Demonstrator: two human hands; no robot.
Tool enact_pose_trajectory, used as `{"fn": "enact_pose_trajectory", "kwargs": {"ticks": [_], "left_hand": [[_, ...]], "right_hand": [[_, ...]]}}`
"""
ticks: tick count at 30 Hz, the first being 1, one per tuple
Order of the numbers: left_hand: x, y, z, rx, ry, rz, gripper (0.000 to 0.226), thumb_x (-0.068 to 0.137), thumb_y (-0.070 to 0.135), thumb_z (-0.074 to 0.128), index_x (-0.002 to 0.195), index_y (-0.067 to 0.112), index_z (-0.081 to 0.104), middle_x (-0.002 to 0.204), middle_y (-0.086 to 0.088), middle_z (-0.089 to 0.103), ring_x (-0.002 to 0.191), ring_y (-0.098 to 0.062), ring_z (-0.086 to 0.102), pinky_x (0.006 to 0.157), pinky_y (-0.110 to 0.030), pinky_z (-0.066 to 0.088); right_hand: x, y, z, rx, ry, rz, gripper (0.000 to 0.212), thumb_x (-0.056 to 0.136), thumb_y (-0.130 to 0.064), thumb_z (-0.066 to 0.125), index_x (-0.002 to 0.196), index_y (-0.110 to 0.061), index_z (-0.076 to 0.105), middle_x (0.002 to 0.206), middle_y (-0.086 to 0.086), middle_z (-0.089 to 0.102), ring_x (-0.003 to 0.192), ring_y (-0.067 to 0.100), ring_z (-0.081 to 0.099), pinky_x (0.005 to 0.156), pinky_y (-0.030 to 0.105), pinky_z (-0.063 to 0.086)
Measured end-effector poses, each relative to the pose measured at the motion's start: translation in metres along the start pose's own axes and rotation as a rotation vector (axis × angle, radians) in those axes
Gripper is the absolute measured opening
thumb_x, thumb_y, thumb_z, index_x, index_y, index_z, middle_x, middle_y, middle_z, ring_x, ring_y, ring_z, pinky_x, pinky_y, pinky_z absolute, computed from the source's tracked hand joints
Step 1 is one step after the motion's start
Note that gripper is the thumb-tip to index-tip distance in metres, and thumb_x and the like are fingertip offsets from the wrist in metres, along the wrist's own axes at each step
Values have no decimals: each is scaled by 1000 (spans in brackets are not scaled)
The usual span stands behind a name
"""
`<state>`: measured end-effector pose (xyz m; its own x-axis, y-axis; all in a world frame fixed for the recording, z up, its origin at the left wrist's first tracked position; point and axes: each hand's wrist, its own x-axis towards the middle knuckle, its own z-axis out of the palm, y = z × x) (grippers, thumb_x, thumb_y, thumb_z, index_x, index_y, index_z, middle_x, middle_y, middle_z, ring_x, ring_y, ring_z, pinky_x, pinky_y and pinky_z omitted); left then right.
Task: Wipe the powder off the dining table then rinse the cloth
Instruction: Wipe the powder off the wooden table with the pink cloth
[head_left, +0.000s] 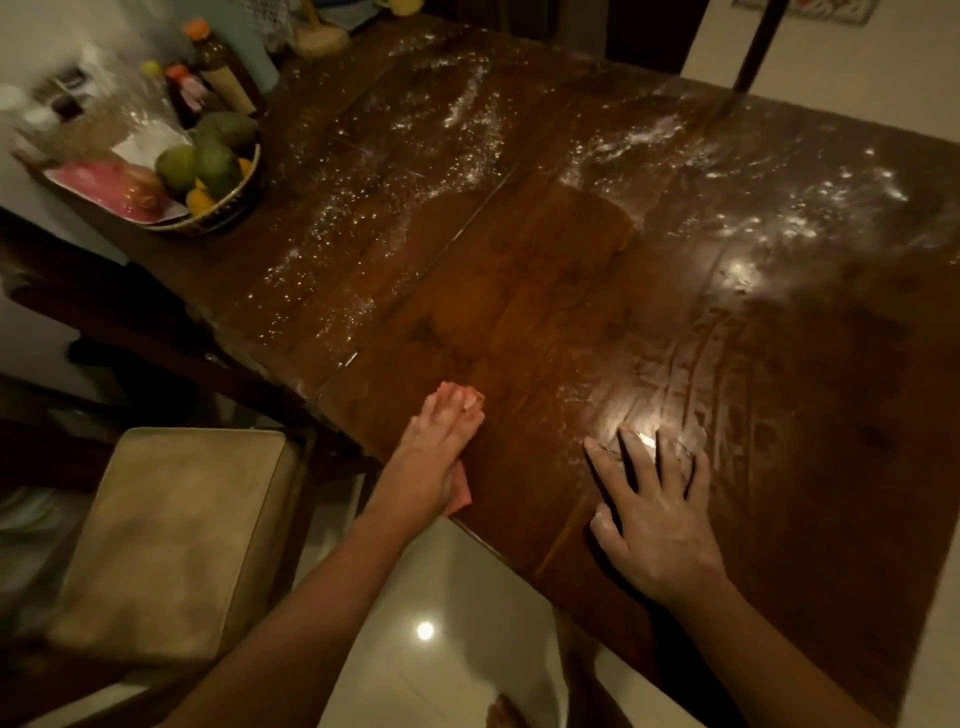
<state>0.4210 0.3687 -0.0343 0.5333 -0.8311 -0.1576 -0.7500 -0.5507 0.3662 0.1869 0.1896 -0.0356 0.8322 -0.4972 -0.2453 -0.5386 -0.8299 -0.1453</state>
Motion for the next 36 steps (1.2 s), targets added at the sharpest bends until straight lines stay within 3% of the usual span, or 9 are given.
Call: {"fn": "enact_pose_trajectory", "kwargs": {"ticks": [4,9,14,17,20,24,27,32,36], "left_hand": [[48,-50,-35,-221,239,-376,52,98,47,26,148,35,29,141,-5,50,118,-33,60,93,-57,53],[89,-76,-57,-29,347,-686,57,92,15,42,148,18,32,149,-13,39,140,-38,36,112,-60,35],[86,-21,-41,-9,79,-234,82,93,15,55,157,33,7,164,10,-2,152,-20,-5,123,-48,2],[84,-42,-52,-109,103,-217,55,104,31,37,151,45,10,161,16,13,147,-10,20,122,-42,19],[101,-81,-62,-333,366,-494,44,100,32,39,144,35,37,151,3,44,127,-23,56,101,-51,50],[158,-83,-68,-165,415,-680,60,93,16,47,152,16,33,157,-12,35,144,-35,34,115,-54,36],[208,-59,-69,13,241,-392,68,90,17,42,155,9,24,161,-16,24,149,-38,19,119,-58,24],[221,-59,-80,-1,-196,166,69,99,9,44,157,34,15,167,4,5,152,-19,-7,121,-52,-5],[210,-129,-105,-60,119,-309,81,89,3,50,152,42,17,155,2,36,145,-19,29,116,-69,1]], "right_hand": [[48,-7,-12,-23,-36,-267,71,95,-56,27,159,-39,0,169,0,2,155,32,-6,117,68,-1],[125,-20,-26,13,-22,-387,61,97,-54,21,154,-53,0,169,-6,-4,155,27,-11,119,64,-2],[177,-45,-36,64,5,-273,62,95,-57,23,154,-52,6,169,-6,-3,154,27,-13,119,64,-7],[194,-54,-42,89,-3,-222,62,95,-56,25,154,-52,5,169,-5,-5,154,27,-15,118,64,-8],[198,-57,-44,108,-5,-206,62,95,-55,25,154,-51,7,169,-5,-6,154,27,-17,118,63,-10],[197,-56,-43,119,-2,-192,62,95,-55,26,154,-52,9,169,-7,-6,154,25,-17,119,62,-12],[200,-56,-43,127,-2,-175,60,96,-52,28,153,-55,11,169,-10,-4,154,22,-15,119,59,-13],[201,-55,-42,133,7,-153,58,95,-48,31,151,-58,17,168,-11,5,156,21,-7,121,58,-6],[201,-54,-42,137,0,-153,57,96,-49,26,151,-58,14,168,-13,2,155,20,-9,121,59,-5]]}}
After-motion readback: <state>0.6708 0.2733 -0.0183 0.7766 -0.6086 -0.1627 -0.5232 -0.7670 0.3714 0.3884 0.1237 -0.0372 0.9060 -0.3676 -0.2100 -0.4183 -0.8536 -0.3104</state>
